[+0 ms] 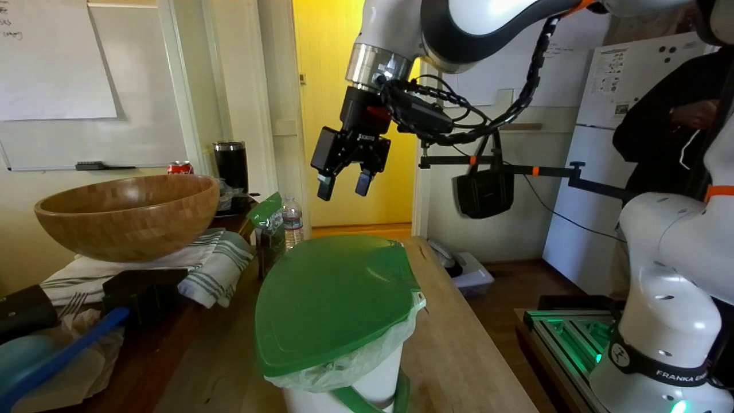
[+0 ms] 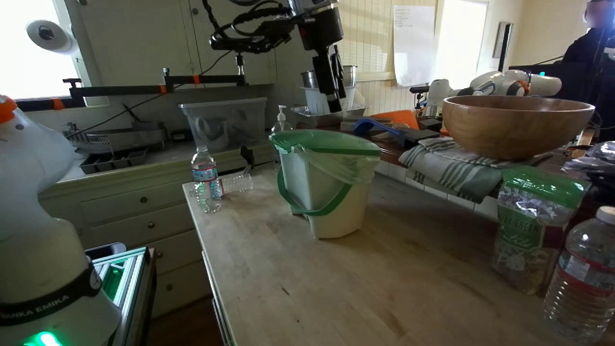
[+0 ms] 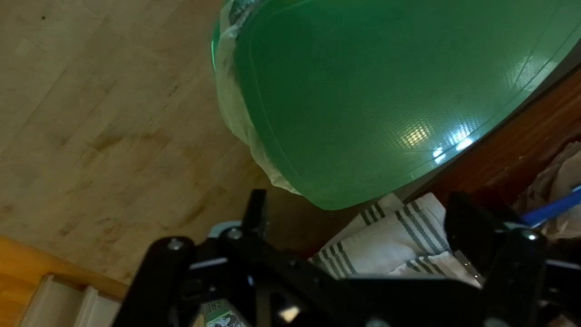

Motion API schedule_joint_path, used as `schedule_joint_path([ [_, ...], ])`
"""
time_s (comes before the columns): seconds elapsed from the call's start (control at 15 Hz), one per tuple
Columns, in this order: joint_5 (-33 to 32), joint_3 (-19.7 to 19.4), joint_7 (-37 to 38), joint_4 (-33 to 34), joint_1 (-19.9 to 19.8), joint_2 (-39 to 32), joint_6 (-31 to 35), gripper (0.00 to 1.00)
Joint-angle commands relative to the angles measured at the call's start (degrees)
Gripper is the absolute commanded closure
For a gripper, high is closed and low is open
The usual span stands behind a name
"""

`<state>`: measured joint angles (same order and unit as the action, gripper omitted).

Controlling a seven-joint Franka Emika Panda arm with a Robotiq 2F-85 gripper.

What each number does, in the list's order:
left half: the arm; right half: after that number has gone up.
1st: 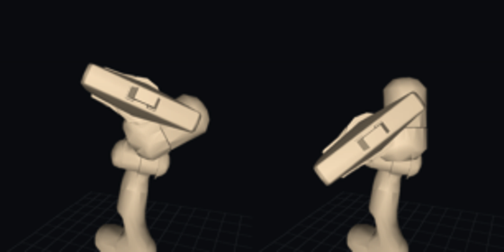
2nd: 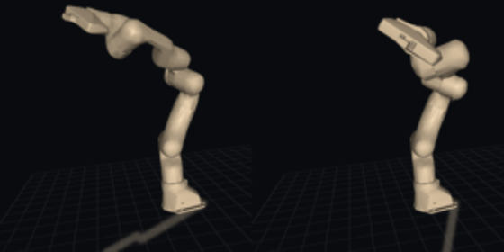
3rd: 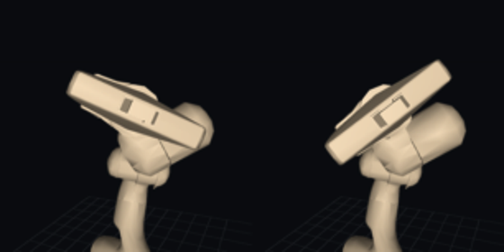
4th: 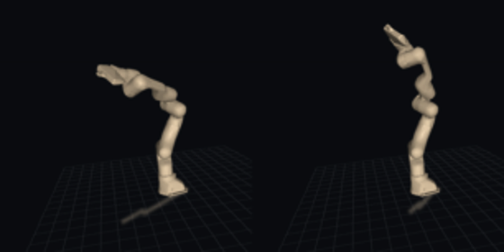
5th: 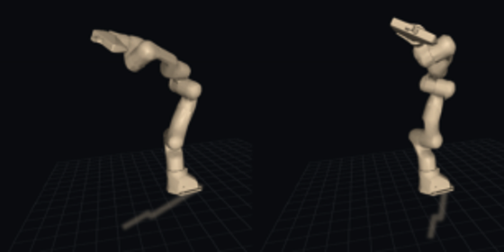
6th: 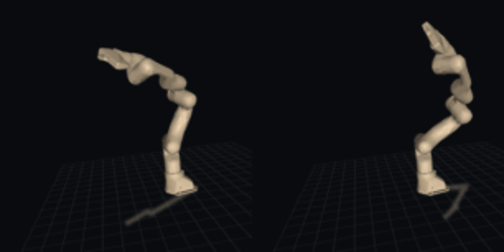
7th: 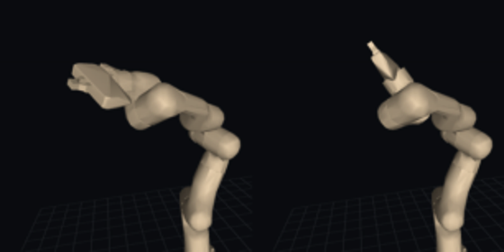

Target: Open the lid of the bin

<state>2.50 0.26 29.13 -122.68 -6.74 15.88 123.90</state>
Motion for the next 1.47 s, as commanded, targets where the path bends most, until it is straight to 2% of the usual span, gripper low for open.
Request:
schedule_joint_path([
  [0.0, -5.3, 2.0, 9.4, 6.7, -1.2, -5.2, -7.4, 0.00],
  [0.27, -8.1, 1.9, 17.7, 13.9, 0.1, -10.1, -16.2, 0.00],
  [0.6, -6.6, 1.1, 22.7, 20.9, 2.3, -17.0, -25.1, 0.00],
  [0.73, -6.0, 0.8, 22.5, 22.4, 3.1, -19.4, -24.4, 0.00],
  [0.8, -6.8, 0.3, 21.4, 19.3, 3.1, -16.1, -23.1, 0.00],
  [1.13, -6.7, 0.0, 21.5, 21.4, 3.8, -19.1, -23.1, 0.00],
  [1.4, -6.1, -0.6, 25.4, 28.4, 4.4, -24.3, -27.1, 0.00],
])
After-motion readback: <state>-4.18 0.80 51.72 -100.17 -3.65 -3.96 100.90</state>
